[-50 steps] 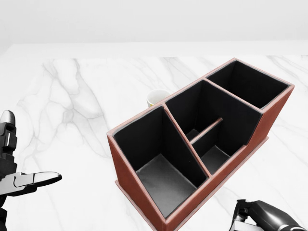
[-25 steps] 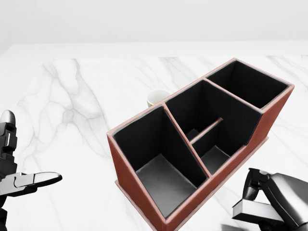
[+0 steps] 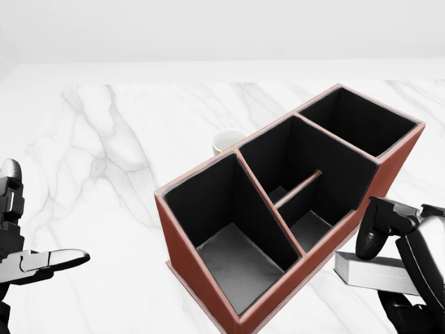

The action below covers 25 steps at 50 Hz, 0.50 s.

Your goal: Pick up the book and place it in the left compartment of the caddy.

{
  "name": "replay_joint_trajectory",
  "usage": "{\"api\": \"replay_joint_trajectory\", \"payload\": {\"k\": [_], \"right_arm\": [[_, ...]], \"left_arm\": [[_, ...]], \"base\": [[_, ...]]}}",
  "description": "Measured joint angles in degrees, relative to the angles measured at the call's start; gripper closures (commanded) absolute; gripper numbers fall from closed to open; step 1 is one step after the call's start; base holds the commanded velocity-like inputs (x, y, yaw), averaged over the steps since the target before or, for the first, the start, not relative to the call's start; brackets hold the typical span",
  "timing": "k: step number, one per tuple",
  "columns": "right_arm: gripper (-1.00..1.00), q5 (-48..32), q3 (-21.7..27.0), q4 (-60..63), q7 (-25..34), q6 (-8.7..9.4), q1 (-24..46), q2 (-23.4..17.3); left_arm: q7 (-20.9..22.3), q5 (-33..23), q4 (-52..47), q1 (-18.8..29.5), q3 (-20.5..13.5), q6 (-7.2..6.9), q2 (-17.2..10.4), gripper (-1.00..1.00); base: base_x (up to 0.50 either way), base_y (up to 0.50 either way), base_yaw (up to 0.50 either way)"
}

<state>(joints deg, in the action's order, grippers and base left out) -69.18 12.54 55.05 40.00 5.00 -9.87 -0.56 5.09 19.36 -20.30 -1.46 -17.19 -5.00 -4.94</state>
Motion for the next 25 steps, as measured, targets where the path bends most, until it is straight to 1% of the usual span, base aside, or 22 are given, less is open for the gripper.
{"api": "replay_joint_trajectory", "payload": {"k": [7,12,25], "right_arm": [[1.00,-1.98,0.15,2.15,0.00,0.00,3.65,1.36],[1.00,-3.93,-0.96,2.99,0.00,0.00,6.47,1.22],[1.00,-9.20,-9.41,3.96,0.00,0.00,11.07,-2.80]], "left_arm": [[0.01,0.01,0.14,0.04,-0.06,0.00,-0.03,-1.00],[-0.02,0.08,0.14,0.08,-0.14,0.00,-0.07,-1.00],[-0.07,0.21,0.11,0.16,-0.25,0.00,-0.16,-1.00]], "base": [[0.00,0.00,0.00],[0.00,0.00,0.00],[0.00,0.00,0.00]]}}
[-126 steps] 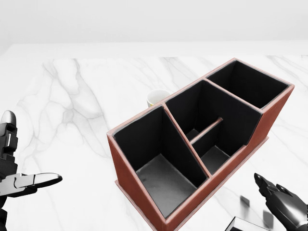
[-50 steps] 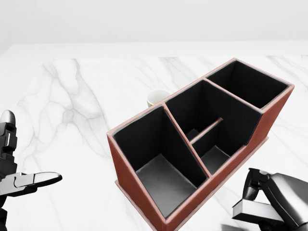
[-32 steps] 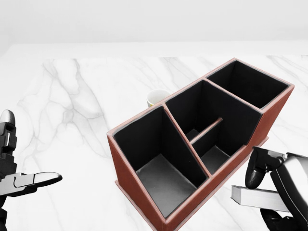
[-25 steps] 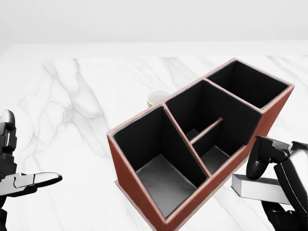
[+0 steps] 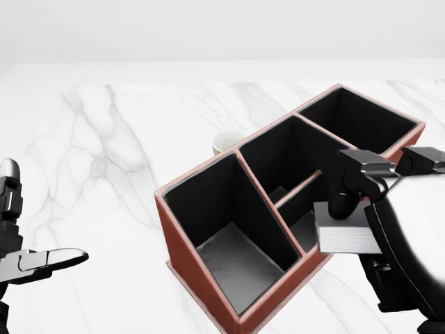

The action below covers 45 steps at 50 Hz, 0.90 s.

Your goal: Pick up the book and place it in the left compartment of the caddy.

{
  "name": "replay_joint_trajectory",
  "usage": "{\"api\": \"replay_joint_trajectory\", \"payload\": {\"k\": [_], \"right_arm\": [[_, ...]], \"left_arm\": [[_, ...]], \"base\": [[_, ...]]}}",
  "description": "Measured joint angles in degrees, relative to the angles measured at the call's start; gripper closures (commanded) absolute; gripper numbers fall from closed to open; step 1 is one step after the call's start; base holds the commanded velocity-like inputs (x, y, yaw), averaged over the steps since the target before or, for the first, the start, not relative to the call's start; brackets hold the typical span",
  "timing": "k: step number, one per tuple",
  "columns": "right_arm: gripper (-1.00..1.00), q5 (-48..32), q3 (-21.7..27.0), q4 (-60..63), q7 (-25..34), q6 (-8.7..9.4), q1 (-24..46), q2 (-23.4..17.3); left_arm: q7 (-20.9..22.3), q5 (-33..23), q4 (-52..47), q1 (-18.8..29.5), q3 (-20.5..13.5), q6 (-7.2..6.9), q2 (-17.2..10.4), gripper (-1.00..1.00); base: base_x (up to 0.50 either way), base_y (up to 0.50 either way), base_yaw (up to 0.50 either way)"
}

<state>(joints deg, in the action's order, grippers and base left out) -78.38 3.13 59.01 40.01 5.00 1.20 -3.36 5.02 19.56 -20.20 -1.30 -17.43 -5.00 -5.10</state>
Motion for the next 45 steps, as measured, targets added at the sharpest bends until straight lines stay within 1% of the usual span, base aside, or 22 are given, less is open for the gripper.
{"api": "replay_joint_trajectory", "payload": {"k": [11,19,32,45], "right_arm": [[1.00,-3.11,-6.62,0.09,0.01,0.00,2.11,-2.60],[1.00,-4.49,-10.02,-0.53,0.00,0.01,3.89,-3.57],[1.00,-5.25,-13.59,-1.04,0.01,0.00,5.79,-4.10],[1.00,-2.41,-16.33,-0.19,0.00,0.00,7.74,-8.05]], "left_arm": [[-0.04,0.08,-0.18,0.02,-0.09,0.00,-0.04,-1.00],[-0.10,0.17,-0.23,0.10,-0.20,0.00,-0.09,-1.00],[-0.12,0.18,-0.05,0.17,-0.23,0.00,-0.13,-1.00],[-0.16,0.06,-0.14,0.09,-0.13,0.00,-0.08,-1.00]], "base": [[0.00,0.00,0.00],[0.00,0.00,0.00],[0.00,0.00,0.00],[0.00,0.00,0.00]]}}
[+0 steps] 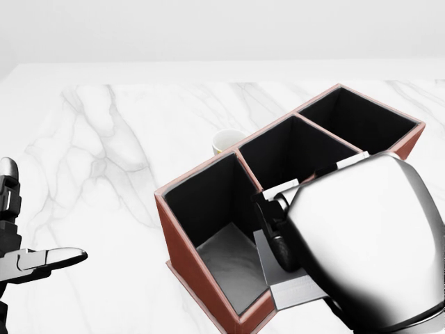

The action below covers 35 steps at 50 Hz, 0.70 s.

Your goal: Pick up the book and place it in the left compartment of the caddy.

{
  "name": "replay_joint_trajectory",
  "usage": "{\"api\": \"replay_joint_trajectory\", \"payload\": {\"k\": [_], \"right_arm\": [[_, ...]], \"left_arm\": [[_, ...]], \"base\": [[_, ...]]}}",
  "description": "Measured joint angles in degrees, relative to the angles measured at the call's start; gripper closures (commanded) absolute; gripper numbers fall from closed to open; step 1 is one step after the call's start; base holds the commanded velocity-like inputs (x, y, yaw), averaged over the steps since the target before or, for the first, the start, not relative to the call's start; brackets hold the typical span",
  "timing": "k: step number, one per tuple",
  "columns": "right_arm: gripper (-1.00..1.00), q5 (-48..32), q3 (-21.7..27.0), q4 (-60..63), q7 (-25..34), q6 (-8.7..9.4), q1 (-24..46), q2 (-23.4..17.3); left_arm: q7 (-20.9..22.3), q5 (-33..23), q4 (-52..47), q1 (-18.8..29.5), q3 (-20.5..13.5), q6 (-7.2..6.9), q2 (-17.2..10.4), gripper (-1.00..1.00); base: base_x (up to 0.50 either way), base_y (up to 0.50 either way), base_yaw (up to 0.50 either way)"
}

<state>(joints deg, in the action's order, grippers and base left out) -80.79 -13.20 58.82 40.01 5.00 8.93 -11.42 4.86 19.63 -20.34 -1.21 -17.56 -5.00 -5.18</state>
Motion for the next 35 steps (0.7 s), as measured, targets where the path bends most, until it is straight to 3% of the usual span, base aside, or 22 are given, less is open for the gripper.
{"api": "replay_joint_trajectory", "payload": {"k": [23,35], "right_arm": [[1.00,4.15,-2.11,0.22,0.00,0.00,3.87,-5.67],[1.00,7.30,1.03,-2.61,0.00,0.00,6.08,-3.90]], "left_arm": [[0.06,-0.24,0.08,-0.09,0.20,0.00,0.11,-1.00],[0.02,-0.14,0.40,0.13,0.05,0.00,-0.02,-1.00]], "base": [[0.00,0.00,0.00],[0.00,0.00,0.00]]}}
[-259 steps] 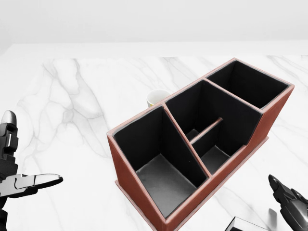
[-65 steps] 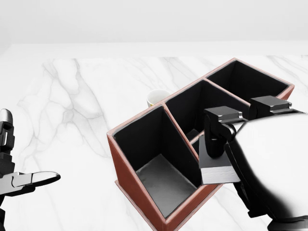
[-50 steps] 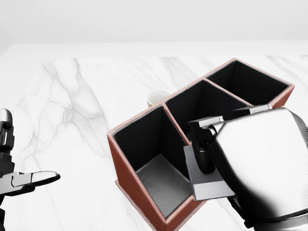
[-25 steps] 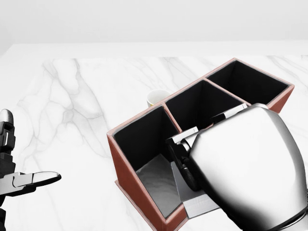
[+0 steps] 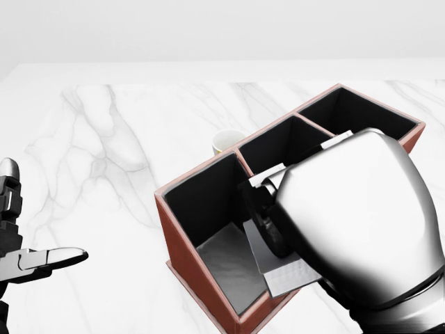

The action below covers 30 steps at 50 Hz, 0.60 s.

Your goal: Pick up the book and place it in the left compartment of the caddy.

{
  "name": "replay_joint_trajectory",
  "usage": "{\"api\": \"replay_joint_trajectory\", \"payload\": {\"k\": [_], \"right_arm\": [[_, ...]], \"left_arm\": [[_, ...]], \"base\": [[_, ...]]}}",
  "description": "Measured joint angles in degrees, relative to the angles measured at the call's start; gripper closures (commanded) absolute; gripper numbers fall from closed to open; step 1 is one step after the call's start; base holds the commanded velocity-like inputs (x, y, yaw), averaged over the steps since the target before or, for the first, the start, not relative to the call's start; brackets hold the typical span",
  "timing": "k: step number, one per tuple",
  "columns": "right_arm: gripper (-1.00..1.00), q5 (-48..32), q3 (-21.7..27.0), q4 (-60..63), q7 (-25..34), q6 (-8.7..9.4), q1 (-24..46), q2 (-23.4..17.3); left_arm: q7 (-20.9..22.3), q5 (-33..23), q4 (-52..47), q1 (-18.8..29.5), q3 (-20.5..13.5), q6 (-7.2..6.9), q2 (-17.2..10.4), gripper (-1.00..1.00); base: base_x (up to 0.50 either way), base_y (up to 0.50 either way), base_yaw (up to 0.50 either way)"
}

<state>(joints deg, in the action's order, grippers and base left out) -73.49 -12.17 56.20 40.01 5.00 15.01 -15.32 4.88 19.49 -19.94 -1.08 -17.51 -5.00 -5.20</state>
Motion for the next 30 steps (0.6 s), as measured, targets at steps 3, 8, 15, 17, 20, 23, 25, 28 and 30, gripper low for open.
{"api": "replay_joint_trajectory", "payload": {"k": [3,8,15,17,20,23,25,28,30], "right_arm": [[1.00,0.92,1.10,-0.82,0.00,0.00,0.54,0.94],[1.00,2.10,2.37,-1.61,0.00,0.00,0.89,2.69],[1.00,2.86,3.04,-2.15,0.00,0.00,0.71,5.00],[1.00,2.75,3.41,-2.57,0.00,0.00,0.57,5.97],[1.00,2.43,3.70,-3.11,0.00,0.00,0.34,7.29],[1.00,1.92,3.70,-3.60,0.00,0.00,0.10,8.50],[1.00,1.46,3.78,-4.02,0.00,0.00,-0.08,9.43],[1.00,0.80,4.04,-4.67,0.00,0.00,-0.38,10.95],[1.00,0.51,4.25,-5.16,0.00,0.00,-0.69,11.92]], "left_arm": [[-0.05,-0.04,0.07,0.04,0.05,0.00,-0.01,-1.00],[-0.12,-0.13,0.15,0.07,0.06,0.00,-0.04,-1.00],[-0.21,-0.27,0.29,0.12,0.09,0.00,-0.05,-1.00],[-0.23,-0.31,0.35,0.14,0.11,0.00,-0.05,-1.00],[-0.27,-0.30,0.29,0.12,0.09,0.00,-0.06,-1.00],[-0.29,-0.29,0.30,0.13,0.06,0.00,-0.08,-1.00],[-0.30,-0.27,0.24,0.11,0.04,0.00,-0.08,-1.00],[-0.31,-0.23,0.09,0.05,-0.02,0.00,-0.08,-1.00],[-0.30,-0.21,0.05,0.05,-0.06,0.00,-0.08,-1.00]], "base": [[0.00,0.00,0.00],[0.00,0.00,0.00],[0.00,0.00,0.00],[0.00,0.00,0.00],[0.00,0.00,0.00],[0.00,0.00,0.00],[0.00,0.00,0.00],[0.00,0.00,0.00],[0.00,0.00,0.00]]}}
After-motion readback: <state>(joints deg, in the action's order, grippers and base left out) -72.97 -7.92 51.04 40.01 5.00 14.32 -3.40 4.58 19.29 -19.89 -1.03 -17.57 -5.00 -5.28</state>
